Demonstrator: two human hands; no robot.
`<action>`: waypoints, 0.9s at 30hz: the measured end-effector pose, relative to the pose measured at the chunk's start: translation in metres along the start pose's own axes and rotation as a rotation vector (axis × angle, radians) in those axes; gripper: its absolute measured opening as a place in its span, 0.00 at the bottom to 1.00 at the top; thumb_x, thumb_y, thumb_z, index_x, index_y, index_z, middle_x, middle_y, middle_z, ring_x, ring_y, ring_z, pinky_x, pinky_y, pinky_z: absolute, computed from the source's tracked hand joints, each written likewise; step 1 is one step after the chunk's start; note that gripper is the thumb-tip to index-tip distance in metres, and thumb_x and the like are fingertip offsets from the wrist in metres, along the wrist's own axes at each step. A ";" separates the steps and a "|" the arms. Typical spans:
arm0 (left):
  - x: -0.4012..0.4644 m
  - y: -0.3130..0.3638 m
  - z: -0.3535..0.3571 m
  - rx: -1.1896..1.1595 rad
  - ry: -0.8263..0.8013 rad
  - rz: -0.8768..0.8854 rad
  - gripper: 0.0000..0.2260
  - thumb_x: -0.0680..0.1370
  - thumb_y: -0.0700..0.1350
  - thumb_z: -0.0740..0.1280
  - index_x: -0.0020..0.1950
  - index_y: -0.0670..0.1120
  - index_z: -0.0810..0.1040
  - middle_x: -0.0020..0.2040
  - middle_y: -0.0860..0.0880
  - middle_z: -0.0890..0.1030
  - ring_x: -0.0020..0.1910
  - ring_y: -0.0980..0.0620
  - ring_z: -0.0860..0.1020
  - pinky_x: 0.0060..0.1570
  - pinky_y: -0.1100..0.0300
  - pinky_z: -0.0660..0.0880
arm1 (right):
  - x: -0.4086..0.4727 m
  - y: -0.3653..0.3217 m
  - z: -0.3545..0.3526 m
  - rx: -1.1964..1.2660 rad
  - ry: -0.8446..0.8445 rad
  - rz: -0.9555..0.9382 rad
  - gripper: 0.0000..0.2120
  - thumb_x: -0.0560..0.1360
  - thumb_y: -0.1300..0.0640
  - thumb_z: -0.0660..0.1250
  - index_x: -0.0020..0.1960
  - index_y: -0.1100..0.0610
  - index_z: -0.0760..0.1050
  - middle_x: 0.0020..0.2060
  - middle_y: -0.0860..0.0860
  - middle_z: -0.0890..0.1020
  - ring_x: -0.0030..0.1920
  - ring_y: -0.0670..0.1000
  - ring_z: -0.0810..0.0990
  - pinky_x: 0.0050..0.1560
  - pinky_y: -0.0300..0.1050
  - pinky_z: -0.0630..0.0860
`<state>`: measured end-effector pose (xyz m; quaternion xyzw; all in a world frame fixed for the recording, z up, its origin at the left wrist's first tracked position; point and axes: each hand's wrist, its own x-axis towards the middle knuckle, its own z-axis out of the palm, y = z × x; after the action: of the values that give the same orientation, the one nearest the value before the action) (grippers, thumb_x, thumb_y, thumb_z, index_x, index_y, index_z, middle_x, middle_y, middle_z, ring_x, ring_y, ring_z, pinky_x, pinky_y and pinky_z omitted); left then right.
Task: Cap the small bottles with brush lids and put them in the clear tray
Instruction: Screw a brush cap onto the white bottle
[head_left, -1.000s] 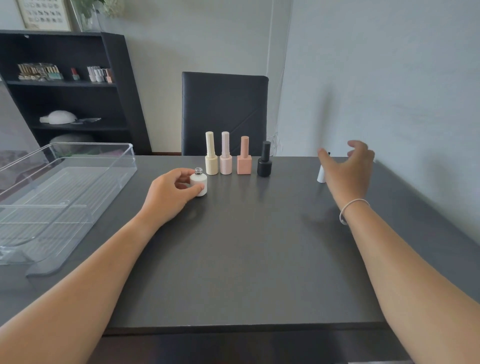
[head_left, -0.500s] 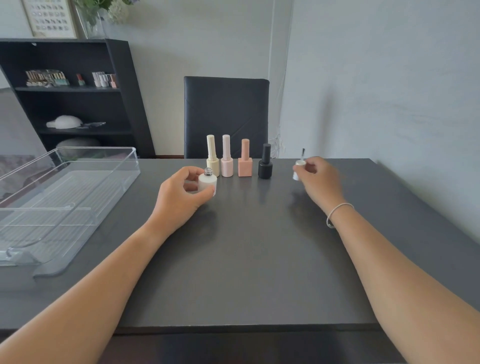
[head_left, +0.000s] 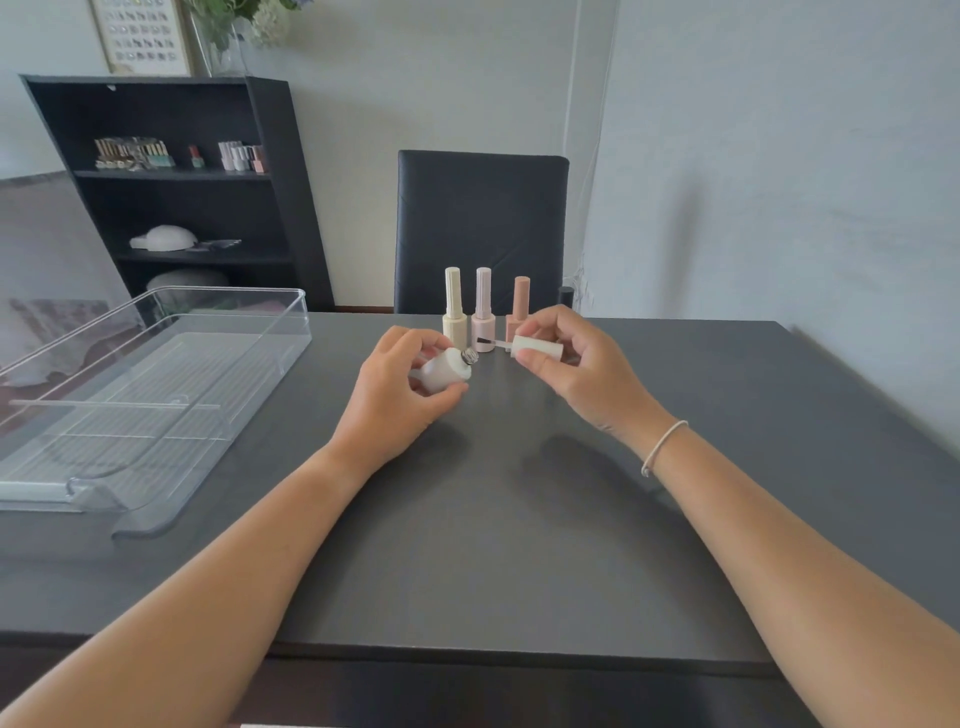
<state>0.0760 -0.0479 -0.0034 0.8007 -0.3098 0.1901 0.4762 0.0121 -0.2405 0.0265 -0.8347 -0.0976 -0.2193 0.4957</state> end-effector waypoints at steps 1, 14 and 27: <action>0.000 0.000 0.000 0.004 0.002 0.003 0.14 0.68 0.42 0.74 0.50 0.52 0.75 0.50 0.52 0.74 0.48 0.57 0.74 0.41 0.70 0.74 | 0.000 0.000 0.000 -0.001 0.006 -0.004 0.02 0.74 0.58 0.67 0.46 0.54 0.74 0.40 0.49 0.78 0.37 0.45 0.73 0.38 0.29 0.70; -0.001 0.002 0.001 0.035 -0.009 0.057 0.14 0.68 0.42 0.74 0.51 0.49 0.75 0.51 0.50 0.74 0.48 0.61 0.73 0.42 0.71 0.73 | 0.000 0.002 0.002 -0.030 0.011 -0.040 0.04 0.74 0.59 0.66 0.44 0.50 0.74 0.41 0.50 0.80 0.34 0.50 0.73 0.34 0.30 0.70; -0.001 0.004 0.004 0.062 -0.086 0.147 0.14 0.68 0.44 0.74 0.52 0.49 0.76 0.49 0.51 0.73 0.47 0.59 0.72 0.41 0.74 0.71 | 0.004 0.009 0.017 -0.287 -0.061 -0.074 0.15 0.75 0.47 0.63 0.44 0.59 0.76 0.31 0.56 0.77 0.30 0.51 0.72 0.34 0.47 0.69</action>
<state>0.0721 -0.0525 -0.0036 0.7977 -0.3817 0.1993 0.4221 0.0235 -0.2305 0.0146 -0.8990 -0.1111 -0.2234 0.3598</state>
